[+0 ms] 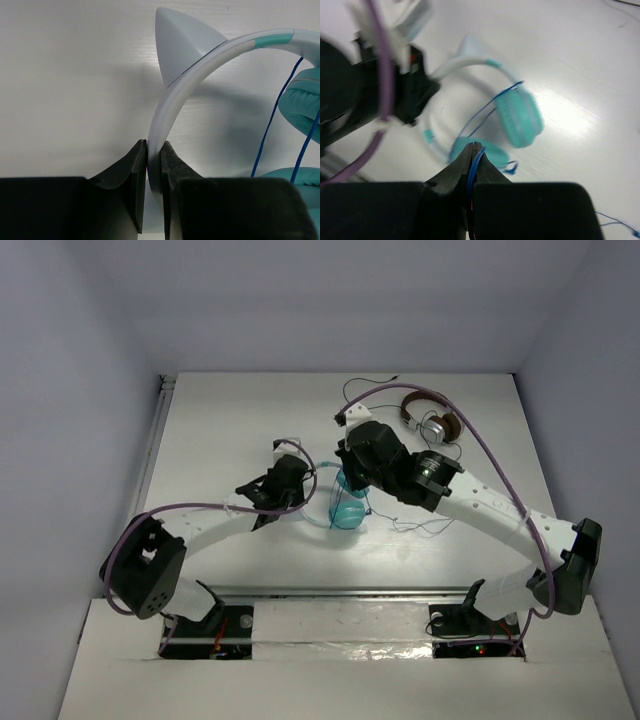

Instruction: Wrap the headphones

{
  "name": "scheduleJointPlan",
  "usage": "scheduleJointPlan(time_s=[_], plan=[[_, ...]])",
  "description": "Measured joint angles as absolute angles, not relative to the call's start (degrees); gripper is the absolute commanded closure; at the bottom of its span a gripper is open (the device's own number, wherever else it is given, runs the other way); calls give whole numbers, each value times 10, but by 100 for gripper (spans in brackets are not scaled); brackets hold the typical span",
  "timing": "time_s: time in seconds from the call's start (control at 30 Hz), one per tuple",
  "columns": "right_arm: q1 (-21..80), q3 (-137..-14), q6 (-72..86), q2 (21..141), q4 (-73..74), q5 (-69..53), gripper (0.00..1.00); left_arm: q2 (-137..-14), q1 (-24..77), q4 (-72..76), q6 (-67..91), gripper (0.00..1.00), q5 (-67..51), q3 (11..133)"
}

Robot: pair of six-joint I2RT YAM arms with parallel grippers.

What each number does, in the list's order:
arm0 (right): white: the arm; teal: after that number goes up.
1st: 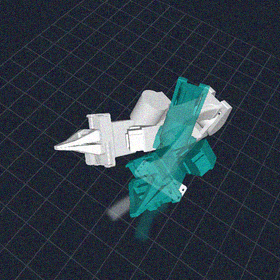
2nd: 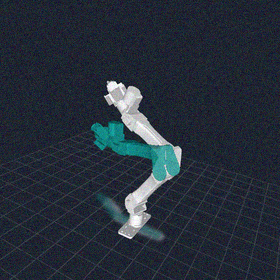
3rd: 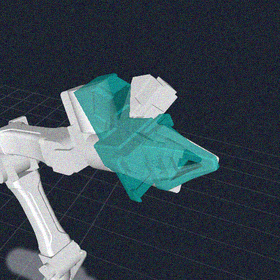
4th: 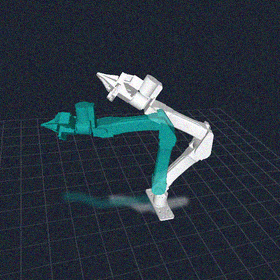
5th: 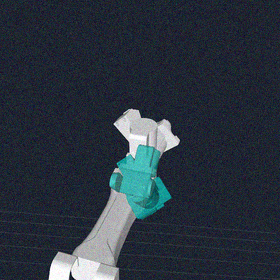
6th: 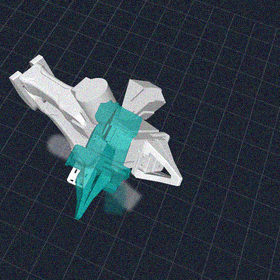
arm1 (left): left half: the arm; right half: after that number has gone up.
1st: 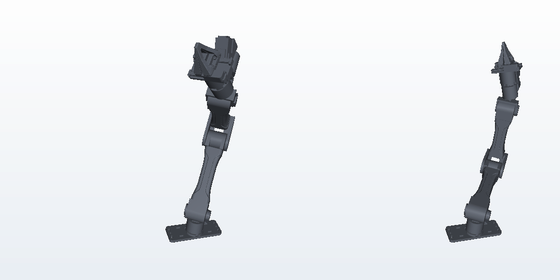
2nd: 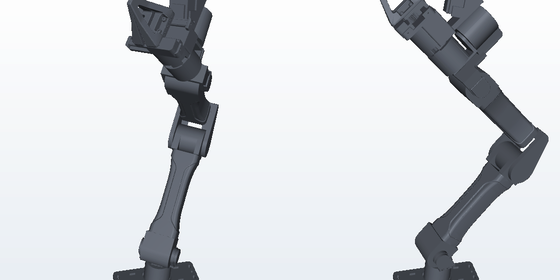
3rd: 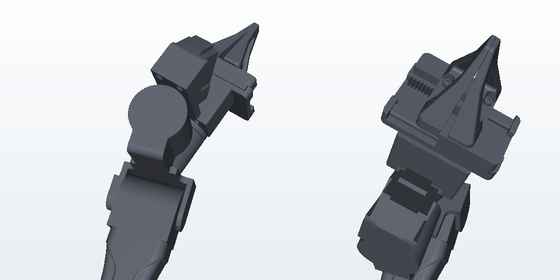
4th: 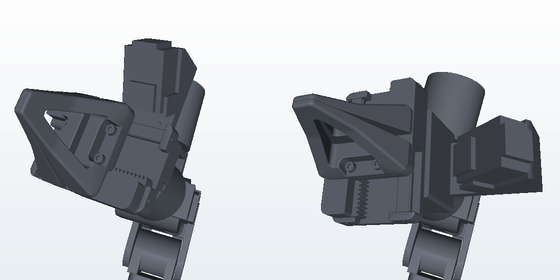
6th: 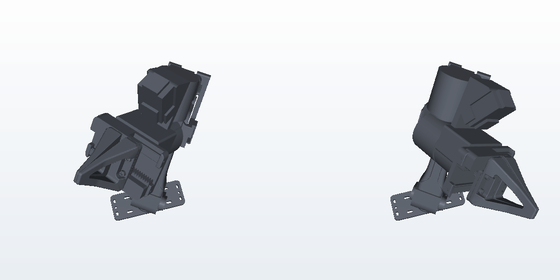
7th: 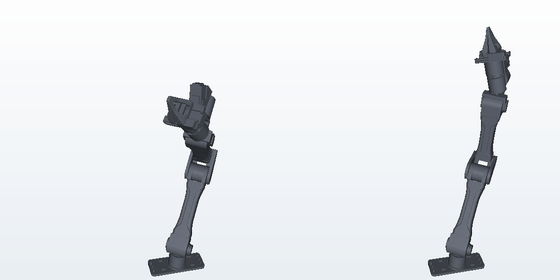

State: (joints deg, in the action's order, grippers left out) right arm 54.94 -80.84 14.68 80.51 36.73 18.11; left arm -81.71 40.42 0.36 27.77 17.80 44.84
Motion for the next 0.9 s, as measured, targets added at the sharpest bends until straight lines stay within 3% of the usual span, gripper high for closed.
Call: scheduleJointPlan(time_s=[0.4,0.57,0.7,0.73,0.9], plan=[[488,-808,98,862,323,252,100,-731,430,-39,267,100,126,424],[472,-808,83,893,305,249,94,-731,436,-76,248,100,92,439],[442,-806,80,894,287,226,90,-731,435,-86,234,100,66,451],[433,-803,80,892,281,218,85,-731,435,-86,230,100,57,454],[374,-754,107,849,234,147,85,-722,420,-94,209,100,-9,463]])
